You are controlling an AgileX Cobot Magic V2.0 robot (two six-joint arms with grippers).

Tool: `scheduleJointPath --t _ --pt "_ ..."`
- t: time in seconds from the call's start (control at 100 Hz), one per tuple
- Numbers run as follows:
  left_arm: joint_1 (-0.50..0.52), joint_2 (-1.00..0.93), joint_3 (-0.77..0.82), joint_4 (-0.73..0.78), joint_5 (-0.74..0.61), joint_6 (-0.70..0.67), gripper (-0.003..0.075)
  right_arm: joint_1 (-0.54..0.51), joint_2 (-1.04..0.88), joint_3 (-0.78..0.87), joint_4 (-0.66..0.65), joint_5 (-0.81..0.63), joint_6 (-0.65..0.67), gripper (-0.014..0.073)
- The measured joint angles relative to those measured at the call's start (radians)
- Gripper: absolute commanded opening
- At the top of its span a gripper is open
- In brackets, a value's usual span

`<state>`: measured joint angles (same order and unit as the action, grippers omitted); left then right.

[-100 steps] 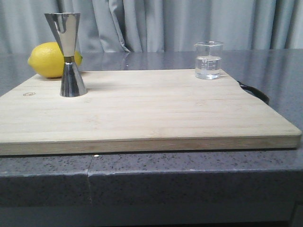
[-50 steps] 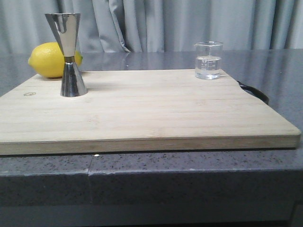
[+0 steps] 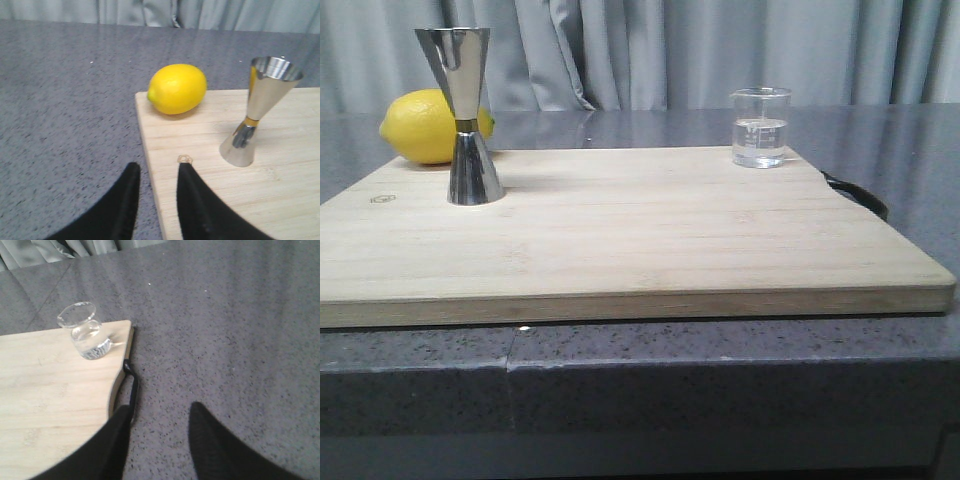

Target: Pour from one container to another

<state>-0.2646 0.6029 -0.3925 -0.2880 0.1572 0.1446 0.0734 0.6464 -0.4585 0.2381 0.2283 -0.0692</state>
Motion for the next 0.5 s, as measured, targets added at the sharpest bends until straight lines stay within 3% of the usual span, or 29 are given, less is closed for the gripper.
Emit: scheduleJointPath --t 0.07,0.12,0.3,0.5 --pt "-0.054 0.020 0.000 0.000 -0.039 0.015 0.0493 0.024 0.023 0.000 0.000 -0.045 -0.002 0.0479" --pt "-0.090 0.036 0.000 0.000 -0.072 0.020 0.0522 0.040 0.040 0.000 0.000 -0.073 -0.002 0.0477" --pt "-0.206 0.136 0.000 0.000 -0.210 0.026 0.0513 0.100 0.111 0.000 0.000 -0.172 -0.002 0.0477" --pt "-0.309 0.315 -0.002 0.005 -0.450 0.028 0.0513 0.178 0.207 0.002 -0.014 -0.318 -0.002 0.0477"
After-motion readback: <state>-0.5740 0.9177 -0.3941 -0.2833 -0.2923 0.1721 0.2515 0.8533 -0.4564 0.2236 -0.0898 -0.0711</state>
